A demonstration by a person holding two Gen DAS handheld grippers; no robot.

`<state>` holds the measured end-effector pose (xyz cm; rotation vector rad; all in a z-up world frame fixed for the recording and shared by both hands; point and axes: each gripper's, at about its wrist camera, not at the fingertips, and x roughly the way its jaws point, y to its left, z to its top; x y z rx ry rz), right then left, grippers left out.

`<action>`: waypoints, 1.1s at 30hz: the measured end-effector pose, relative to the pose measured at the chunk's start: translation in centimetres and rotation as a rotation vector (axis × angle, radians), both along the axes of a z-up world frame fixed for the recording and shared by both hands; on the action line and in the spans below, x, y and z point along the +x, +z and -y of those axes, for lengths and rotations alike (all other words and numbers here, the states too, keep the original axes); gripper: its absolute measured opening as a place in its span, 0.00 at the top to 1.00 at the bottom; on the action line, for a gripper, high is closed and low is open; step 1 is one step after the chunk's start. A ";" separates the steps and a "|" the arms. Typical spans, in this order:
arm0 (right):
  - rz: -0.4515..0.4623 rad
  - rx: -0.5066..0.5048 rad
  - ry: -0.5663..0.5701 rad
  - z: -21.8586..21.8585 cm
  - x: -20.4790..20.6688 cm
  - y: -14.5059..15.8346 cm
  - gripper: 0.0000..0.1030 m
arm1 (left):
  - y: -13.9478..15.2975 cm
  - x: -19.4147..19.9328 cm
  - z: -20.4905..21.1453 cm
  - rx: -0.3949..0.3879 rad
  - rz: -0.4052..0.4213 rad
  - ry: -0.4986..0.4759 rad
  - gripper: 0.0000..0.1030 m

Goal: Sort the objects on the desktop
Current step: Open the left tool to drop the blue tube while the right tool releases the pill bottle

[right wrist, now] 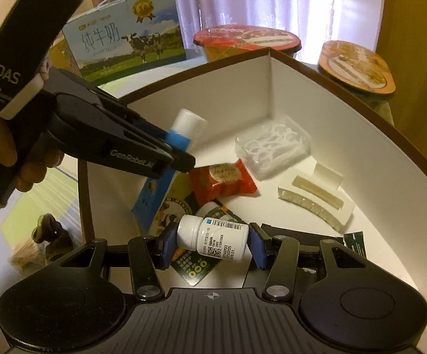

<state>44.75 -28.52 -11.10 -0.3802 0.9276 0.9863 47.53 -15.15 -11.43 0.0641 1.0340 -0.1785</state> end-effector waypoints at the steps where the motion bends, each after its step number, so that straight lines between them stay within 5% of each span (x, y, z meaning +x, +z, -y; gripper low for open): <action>1: -0.001 -0.004 0.004 0.0 0.0 -0.1 0.53 | 0.0 -0.1 -0.1 0.000 0.000 -0.001 0.73; 24: -0.002 -0.013 -0.016 0.0 -0.4 0.4 0.53 | 2.2 -2.2 -0.3 0.022 0.008 -0.032 0.52; 26: -0.016 -0.010 -0.030 0.1 -0.3 0.4 0.43 | 2.3 -2.4 -0.4 0.020 0.009 -0.029 0.52; 27: -0.017 -0.008 -0.035 0.2 -0.3 0.4 0.24 | 2.4 -2.4 -0.5 0.021 0.010 -0.028 0.52; 28: -0.004 0.001 -0.033 0.3 -0.5 0.6 0.16 | 2.4 -2.5 -0.5 0.022 0.011 -0.026 0.52; 33: 0.001 -0.003 -0.040 0.3 -1.0 0.8 0.13 | 2.9 -3.0 -0.7 0.011 0.018 -0.008 0.36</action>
